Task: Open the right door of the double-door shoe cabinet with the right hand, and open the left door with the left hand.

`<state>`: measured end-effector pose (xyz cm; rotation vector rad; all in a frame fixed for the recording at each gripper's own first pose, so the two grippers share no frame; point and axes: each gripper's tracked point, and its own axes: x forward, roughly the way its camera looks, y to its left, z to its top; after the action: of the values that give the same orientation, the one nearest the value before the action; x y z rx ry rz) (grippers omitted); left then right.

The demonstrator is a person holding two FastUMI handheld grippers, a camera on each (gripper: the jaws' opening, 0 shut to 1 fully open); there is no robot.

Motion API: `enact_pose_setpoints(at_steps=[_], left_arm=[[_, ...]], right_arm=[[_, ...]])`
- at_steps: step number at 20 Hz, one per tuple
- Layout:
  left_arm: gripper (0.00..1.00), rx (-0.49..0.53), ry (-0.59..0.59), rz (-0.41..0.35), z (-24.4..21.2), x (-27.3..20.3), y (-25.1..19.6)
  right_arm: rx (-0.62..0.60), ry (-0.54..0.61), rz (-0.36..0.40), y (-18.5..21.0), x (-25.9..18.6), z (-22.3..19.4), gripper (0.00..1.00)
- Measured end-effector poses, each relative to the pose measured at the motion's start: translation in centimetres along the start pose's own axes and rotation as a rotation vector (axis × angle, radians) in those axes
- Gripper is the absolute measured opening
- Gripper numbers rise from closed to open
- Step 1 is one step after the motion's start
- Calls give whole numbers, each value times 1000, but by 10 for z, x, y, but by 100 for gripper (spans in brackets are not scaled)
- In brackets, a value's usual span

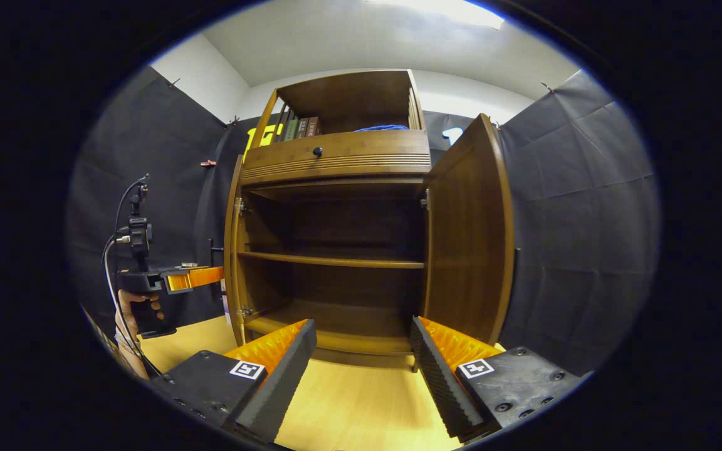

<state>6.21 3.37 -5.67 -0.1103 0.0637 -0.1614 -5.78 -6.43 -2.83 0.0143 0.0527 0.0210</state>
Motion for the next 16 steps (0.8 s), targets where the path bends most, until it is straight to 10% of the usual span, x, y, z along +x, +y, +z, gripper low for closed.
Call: enact_pose_setpoints(at_steps=[16], left_arm=[[28,99,6,52,0,-35,37]], right_arm=[[55,88,191,61,48,-35,96]])
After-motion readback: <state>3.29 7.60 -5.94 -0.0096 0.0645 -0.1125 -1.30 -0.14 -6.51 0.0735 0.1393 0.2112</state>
